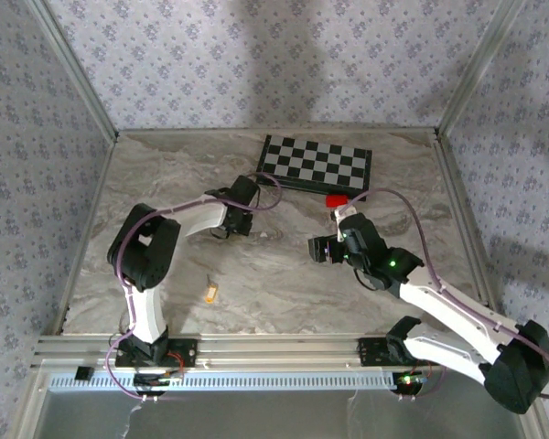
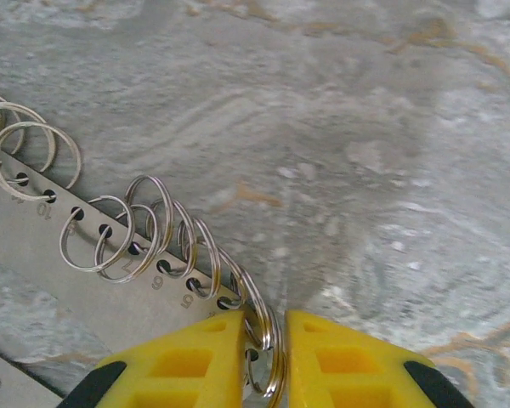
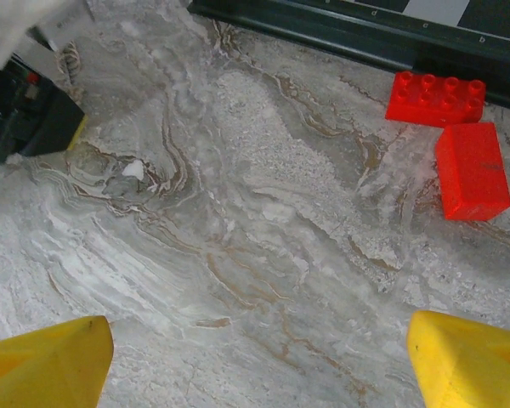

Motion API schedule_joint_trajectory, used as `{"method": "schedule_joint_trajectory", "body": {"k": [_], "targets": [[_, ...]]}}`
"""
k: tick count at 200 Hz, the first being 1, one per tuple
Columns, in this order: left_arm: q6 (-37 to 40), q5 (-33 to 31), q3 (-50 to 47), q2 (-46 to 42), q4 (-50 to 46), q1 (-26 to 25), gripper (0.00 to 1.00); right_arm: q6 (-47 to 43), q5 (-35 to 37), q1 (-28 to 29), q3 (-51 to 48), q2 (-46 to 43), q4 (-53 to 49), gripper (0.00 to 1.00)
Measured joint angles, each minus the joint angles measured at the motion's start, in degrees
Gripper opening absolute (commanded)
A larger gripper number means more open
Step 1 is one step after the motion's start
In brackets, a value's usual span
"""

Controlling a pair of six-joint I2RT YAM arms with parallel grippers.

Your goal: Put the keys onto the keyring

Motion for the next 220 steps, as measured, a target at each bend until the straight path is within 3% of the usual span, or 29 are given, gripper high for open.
{"method": "schedule_joint_trajectory", "body": {"k": [155, 220], "targets": [[-8.8, 6.0, -11.2, -7.8, 6.3, -8.4, 0.22, 0.3, -0.9, -1.0, -0.9, -5.1, -2.8, 0.91], [-12.3, 6.4, -13.2, -8.5, 11.0, -14.5, 0.24, 1.7, -1.7, -1.0, -1.0, -8.3, -5.4, 0.91]]}}
